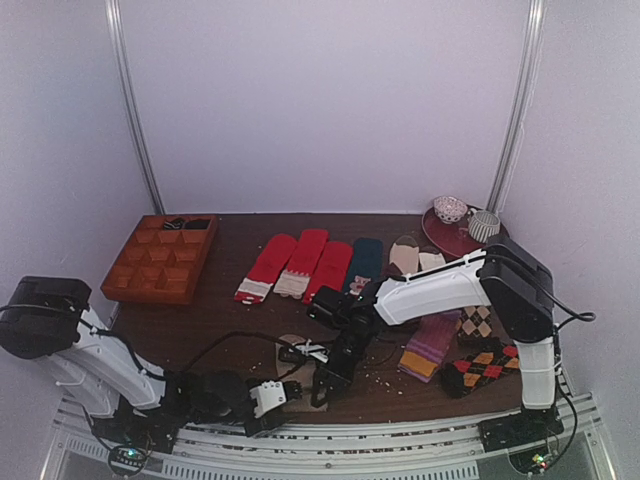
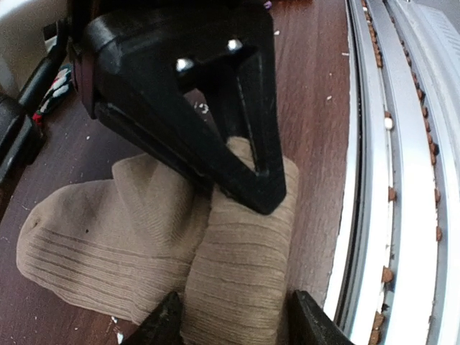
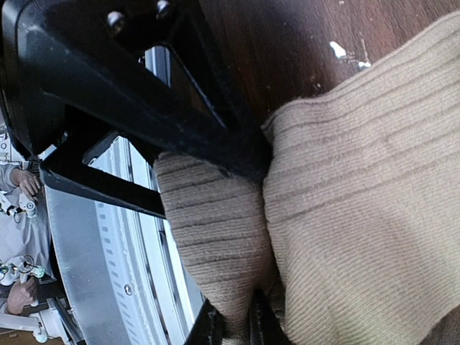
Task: Roll the socks
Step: Roll a pair of socks at the center of the board.
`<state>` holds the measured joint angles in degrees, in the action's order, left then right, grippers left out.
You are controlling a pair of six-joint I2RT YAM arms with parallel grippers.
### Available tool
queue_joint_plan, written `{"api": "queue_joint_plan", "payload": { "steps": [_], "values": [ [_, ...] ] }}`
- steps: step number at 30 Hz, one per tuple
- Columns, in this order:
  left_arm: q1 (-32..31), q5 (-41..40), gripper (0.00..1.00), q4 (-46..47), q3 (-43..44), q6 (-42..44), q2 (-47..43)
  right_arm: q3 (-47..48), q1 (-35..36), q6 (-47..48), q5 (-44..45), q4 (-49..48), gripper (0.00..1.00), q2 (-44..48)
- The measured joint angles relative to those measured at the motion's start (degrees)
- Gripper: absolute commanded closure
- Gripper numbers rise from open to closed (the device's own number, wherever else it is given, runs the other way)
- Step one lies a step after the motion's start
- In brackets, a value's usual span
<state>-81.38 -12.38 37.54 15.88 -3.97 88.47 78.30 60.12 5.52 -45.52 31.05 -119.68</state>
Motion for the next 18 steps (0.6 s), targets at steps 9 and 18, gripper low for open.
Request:
{"api": "queue_joint_plan", "payload": {
  "steps": [9, 18],
  "values": [
    [0.0, -0.6, 0.36, 0.8, 0.7, -1.4, 1.1, -0.2, -0.3, -0.8, -0.5, 0.1, 0.96, 0.0],
    [0.0, 0.0, 0.82, 1.5, 1.6, -2.9, 1.5, -0.5, -0.4, -1.3, -0.8, 0.0, 0.95, 0.0]
  ]
}}
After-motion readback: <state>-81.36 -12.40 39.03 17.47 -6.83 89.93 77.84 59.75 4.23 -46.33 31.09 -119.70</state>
